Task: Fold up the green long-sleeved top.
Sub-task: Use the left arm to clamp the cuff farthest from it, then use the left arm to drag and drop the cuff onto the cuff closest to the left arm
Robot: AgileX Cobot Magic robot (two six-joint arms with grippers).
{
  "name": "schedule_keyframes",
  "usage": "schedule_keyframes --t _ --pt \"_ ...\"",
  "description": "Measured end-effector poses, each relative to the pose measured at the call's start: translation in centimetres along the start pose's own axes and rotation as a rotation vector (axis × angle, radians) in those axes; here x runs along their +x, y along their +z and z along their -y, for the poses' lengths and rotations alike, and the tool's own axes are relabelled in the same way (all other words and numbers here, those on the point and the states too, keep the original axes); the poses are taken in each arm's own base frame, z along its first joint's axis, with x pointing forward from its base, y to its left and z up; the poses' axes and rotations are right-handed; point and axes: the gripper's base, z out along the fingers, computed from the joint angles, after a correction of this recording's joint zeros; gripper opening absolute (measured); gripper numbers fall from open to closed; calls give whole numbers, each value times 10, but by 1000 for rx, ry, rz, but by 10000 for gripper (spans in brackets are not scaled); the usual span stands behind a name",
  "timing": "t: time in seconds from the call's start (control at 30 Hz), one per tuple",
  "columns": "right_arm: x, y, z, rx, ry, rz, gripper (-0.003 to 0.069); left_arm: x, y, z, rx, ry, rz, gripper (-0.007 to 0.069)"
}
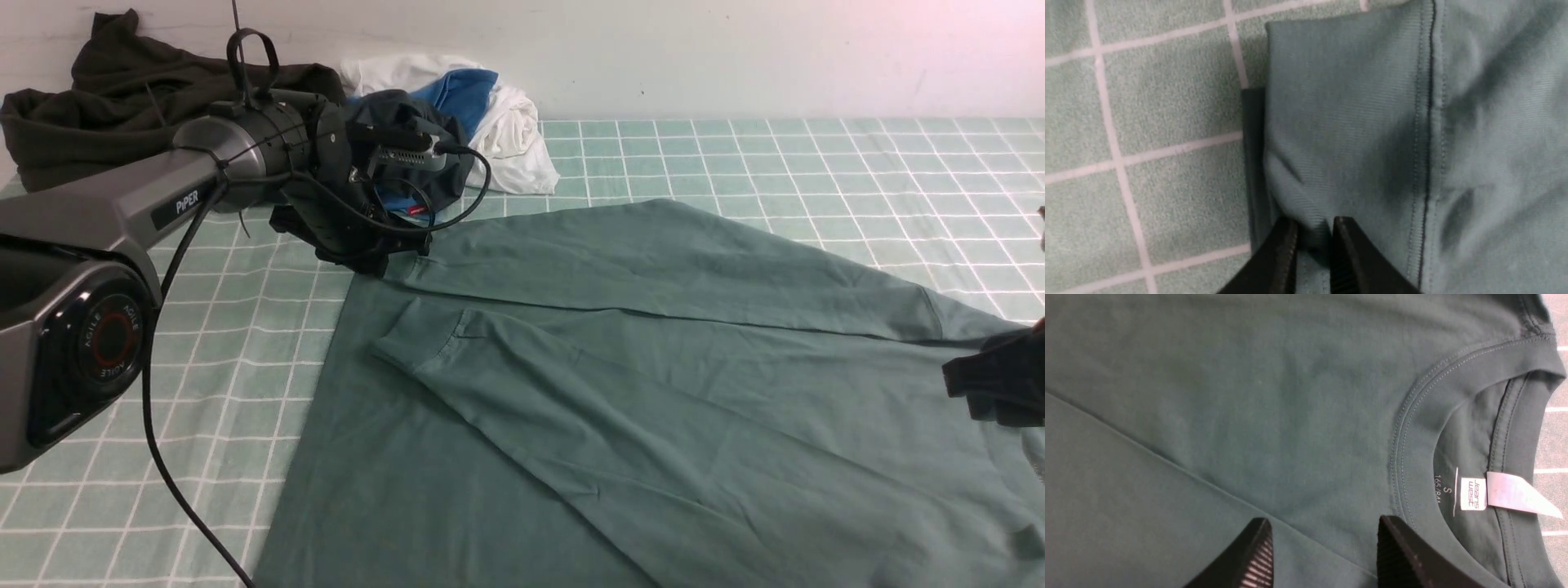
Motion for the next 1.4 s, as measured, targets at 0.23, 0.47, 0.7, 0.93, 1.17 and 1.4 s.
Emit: schedule_keyframes --t 0.23,0.47,0.7,0.93,1.17,1.4 --pt "0 0 0 0 0 0 335 -16 -22 15 17 49 58 101" --pt "0 0 0 -1 -1 0 335 -14 -26 19 48 49 26 18" --pt "0 0 -1 -6 5 2 335 -13 -32 19 54 50 -3 16" --pt "1 -6 -1 -8 5 8 335 -21 -126 23 65 36 43 16" --pt "8 -42 -11 -45 -43 95 335 30 -225 23 79 -54 57 16" --pt "19 -66 -27 -90 -129 131 335 136 -224 37 119 -58 -59 16"
